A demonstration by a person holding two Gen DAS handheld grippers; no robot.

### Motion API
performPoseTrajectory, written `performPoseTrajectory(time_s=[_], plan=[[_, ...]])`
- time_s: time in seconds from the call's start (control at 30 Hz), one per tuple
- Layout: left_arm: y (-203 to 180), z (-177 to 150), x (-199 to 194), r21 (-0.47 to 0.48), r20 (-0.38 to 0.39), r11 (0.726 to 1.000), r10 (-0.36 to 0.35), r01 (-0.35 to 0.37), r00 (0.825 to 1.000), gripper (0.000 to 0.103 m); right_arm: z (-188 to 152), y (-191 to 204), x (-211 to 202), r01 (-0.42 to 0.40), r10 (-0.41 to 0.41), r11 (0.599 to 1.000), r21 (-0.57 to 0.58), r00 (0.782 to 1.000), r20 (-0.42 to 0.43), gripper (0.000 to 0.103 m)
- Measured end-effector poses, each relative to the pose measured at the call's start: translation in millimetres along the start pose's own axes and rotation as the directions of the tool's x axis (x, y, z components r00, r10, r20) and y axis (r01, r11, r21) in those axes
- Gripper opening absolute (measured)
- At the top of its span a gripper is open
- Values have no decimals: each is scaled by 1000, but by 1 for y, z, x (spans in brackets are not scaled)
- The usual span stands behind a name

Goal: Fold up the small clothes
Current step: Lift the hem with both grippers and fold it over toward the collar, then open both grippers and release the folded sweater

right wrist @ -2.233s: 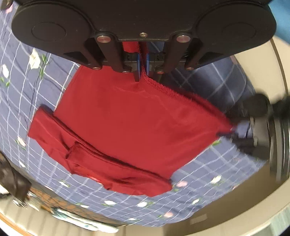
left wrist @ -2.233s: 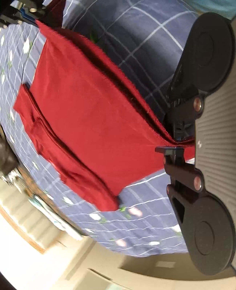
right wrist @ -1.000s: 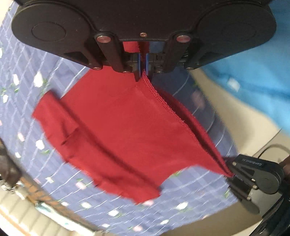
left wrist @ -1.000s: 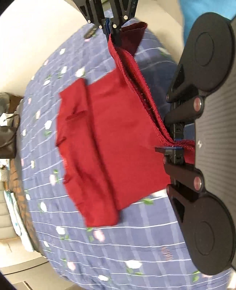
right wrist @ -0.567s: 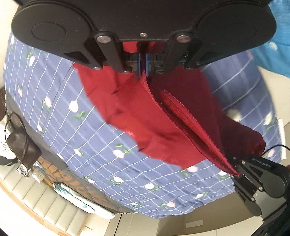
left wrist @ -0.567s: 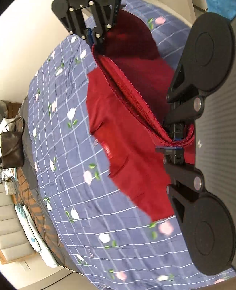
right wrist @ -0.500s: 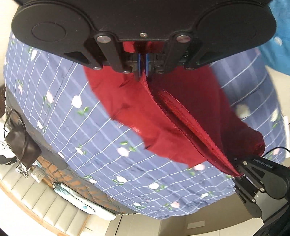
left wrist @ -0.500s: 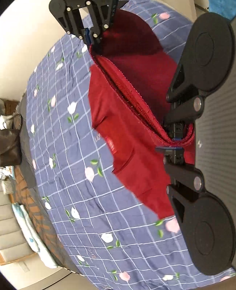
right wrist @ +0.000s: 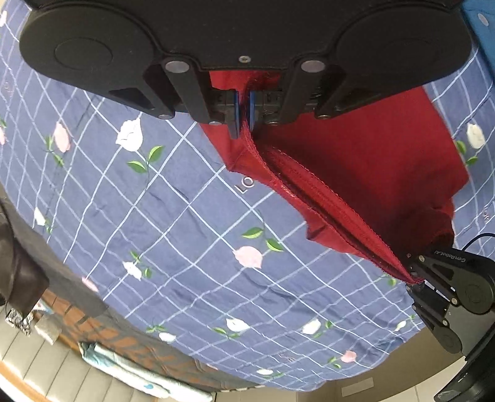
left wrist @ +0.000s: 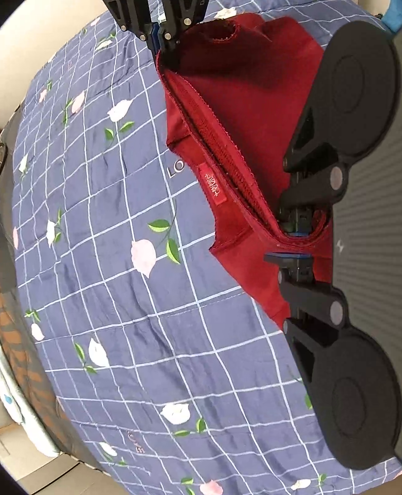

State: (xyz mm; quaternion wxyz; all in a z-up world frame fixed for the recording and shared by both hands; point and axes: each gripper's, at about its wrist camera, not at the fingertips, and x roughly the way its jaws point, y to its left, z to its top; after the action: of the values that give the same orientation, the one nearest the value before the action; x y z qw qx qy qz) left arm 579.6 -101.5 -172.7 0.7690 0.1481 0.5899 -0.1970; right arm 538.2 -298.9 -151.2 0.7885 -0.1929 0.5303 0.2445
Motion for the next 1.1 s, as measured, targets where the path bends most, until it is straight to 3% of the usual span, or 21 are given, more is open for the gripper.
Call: performPoseTrajectory(time_s=[0.13,0.23,0.5,0.57,0.6,0.63,0.7,0.73,0.77,0.83,0.87,1.0,1.1], plan=[[3,7,13,-6,-15,1000,6,-6,1000,19,1,-11,17,-8,8,999,32,1000,-11,7],[4,9,20,-18,-35,1000,10,-11,999,19,0,-17,26,-2,3,998,62,1000,-11,11],[5,9,25,-51,-43,998,20,-22,999,22,-2,-16,36,-1,-1,995,104,1000,17,11],[5,9,24,-55,-41,998,29,-31,999,34,-2,-17,36,4,-7,993,119,1000,23,13],[6,9,23,-60,-35,997,40,-42,999,49,-3,-18,36,8,-12,992,128,1000,26,15],[7,9,22,-66,-27,996,52,-53,998,64,-4,-19,35,17,-21,990,140,999,30,22],[11,9,17,-91,-1,992,82,-81,997,80,-7,-22,32,21,-30,985,169,998,52,34],[14,8,15,-110,14,990,95,-92,995,87,-9,-24,30,23,-36,983,185,997,69,46],[18,6,11,-138,32,986,102,-97,994,88,-11,-25,26,34,-52,980,197,995,86,64],[27,1,6,-201,64,976,103,-89,993,89,-16,-27,16,67,-98,973,223,987,128,87],[33,-3,2,-243,83,967,99,-76,992,90,-19,-28,11,82,-121,967,240,981,152,94],[49,-19,-14,-352,160,935,105,-43,982,90,-35,-30,-5,125,-192,942,311,962,195,100],[45,-38,-24,-356,205,933,127,-47,970,94,-48,-16,-12,114,-187,941,318,960,209,100]])
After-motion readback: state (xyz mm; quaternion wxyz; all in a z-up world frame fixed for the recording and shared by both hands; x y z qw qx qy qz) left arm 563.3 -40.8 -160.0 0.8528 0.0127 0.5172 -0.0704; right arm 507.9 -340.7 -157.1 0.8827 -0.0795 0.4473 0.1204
